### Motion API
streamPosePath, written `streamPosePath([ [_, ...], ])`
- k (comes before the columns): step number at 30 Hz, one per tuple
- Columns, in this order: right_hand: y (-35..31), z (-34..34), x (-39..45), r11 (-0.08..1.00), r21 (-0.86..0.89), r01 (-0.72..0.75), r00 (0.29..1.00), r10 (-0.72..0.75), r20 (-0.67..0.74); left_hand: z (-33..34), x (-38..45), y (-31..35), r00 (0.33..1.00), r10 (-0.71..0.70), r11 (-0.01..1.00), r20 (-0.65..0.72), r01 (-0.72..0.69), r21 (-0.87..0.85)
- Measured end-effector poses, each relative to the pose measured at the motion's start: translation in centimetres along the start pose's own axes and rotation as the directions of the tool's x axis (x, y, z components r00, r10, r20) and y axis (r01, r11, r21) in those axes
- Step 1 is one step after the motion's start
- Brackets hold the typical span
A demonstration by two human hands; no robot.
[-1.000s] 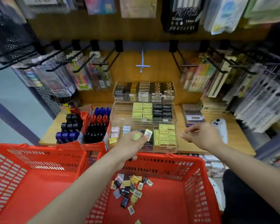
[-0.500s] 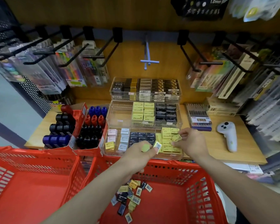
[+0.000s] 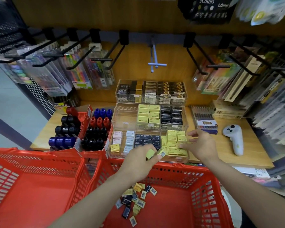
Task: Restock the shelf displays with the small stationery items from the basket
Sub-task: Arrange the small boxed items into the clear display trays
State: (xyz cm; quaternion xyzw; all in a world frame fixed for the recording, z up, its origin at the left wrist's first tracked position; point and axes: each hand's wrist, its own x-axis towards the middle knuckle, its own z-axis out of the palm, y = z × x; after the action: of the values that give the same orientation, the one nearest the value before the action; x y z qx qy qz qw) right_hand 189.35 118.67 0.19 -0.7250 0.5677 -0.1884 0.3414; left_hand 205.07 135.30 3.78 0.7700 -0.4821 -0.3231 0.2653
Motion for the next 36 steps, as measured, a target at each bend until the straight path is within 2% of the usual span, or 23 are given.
streamPosePath([
  [2,-0.5,-1.2,-1.2,0.997,0.072,0.019,0.999,-0.021,0.027,-0.4,-0.3,0.5,0.990,0.112,0.969,-0.090,-0.089,0.230],
  [3,-1.0,-1.6,-2.1,0.982,0.189,0.012,0.993,-0.034,0.111,-0.5,-0.3,0.7,0.977,0.181,0.930,-0.113,-0.132,0.344],
  [4,-1.7,-2.0,-3.3,0.937,0.346,-0.045,0.966,-0.047,0.252,-0.5,-0.3,0.9,0.962,0.248,0.881,-0.113,-0.176,0.440],
  [5,-2.4,-2.2,-4.5,0.869,0.475,-0.140,0.913,-0.072,0.402,-0.5,-0.3,1.2,0.947,0.306,0.833,-0.102,-0.214,0.510],
  [6,-2.9,-2.2,-5.5,0.825,0.532,-0.191,0.864,-0.117,0.490,-0.4,-0.3,1.4,0.933,0.349,0.793,-0.092,-0.241,0.559],
  [8,-3.6,-1.9,-6.8,0.813,0.565,-0.145,0.853,-0.186,0.487,-0.1,-0.4,1.8,0.904,0.418,0.733,-0.095,-0.273,0.622],
  [11,-3.7,-1.9,-7.4,0.804,0.582,-0.124,0.902,-0.153,0.403,0.7,-0.5,1.9,0.882,0.464,0.706,-0.087,-0.308,0.638],
  [12,-3.3,-2.0,-7.3,0.822,0.556,-0.123,0.911,-0.129,0.392,1.0,-0.5,1.7,0.897,0.428,0.761,-0.110,-0.292,0.579],
  [13,-2.8,-2.2,-7.2,0.864,0.492,-0.106,0.927,-0.093,0.364,1.2,-0.4,1.6,0.929,0.339,0.858,-0.152,-0.239,0.454],
  [14,-2.1,-2.3,-6.7,0.915,0.396,-0.074,0.950,-0.056,0.307,1.2,-0.3,1.5,0.963,0.197,0.955,-0.184,-0.146,0.258],
  [15,-1.4,-2.5,-6.2,0.956,0.291,-0.032,0.972,-0.039,0.233,1.2,-0.1,1.3,0.987,0.018,1.000,-0.161,-0.016,0.013],
  [16,-0.7,-2.5,-5.6,0.980,0.198,0.020,0.987,-0.051,0.155,1.3,0.2,1.1,0.984,-0.161,0.961,-0.080,0.138,-0.238],
  [17,-0.2,-2.5,-5.0,0.989,0.129,0.075,0.992,-0.087,0.092,1.2,0.4,0.9,0.949,-0.313,0.846,0.035,0.295,-0.444],
  [18,0.2,-2.3,-4.4,0.988,0.083,0.131,0.989,-0.136,0.052,1.2,0.5,0.7,0.894,-0.420,0.695,0.153,0.426,-0.580],
  [19,0.5,-2.0,-4.0,0.982,0.047,0.182,0.982,-0.184,0.034,1.1,0.8,0.4,0.845,-0.480,0.560,0.237,0.503,-0.658],
  [20,0.7,-1.6,-3.6,0.973,0.020,0.230,0.973,-0.230,0.024,1.1,1.1,0.2,0.814,-0.508,0.475,0.282,0.538,-0.696],
  [21,0.8,-1.1,-3.2,0.963,-0.002,0.270,0.963,-0.270,0.017,1.1,1.4,0.1,0.801,-0.518,0.440,0.299,0.550,-0.710],
  [22,0.8,-0.5,-3.0,0.954,-0.014,0.298,0.954,-0.298,0.009,1.2,1.9,0.2,0.805,-0.518,0.469,0.289,0.550,-0.691],
  [25,0.9,1.1,-2.4,0.938,0.025,0.346,0.938,-0.345,-0.016,1.3,3.4,0.6,0.879,-0.443,0.760,0.173,0.471,-0.448],
  [27,1.3,1.8,-2.0,0.933,0.064,0.354,0.935,-0.354,-0.015,1.5,4.4,0.7,0.926,-0.350,0.864,0.141,0.377,-0.333],
  [31,2.0,2.4,-1.6,0.931,0.026,0.365,0.931,-0.364,-0.036,2.1,5.9,0.5,0.949,-0.263,0.944,0.175,0.291,-0.156],
  [36,2.0,3.1,-1.4,0.936,0.031,0.350,0.935,-0.347,-0.072,3.1,7.1,0.6,0.961,-0.200,0.968,0.192,0.224,-0.111],
])
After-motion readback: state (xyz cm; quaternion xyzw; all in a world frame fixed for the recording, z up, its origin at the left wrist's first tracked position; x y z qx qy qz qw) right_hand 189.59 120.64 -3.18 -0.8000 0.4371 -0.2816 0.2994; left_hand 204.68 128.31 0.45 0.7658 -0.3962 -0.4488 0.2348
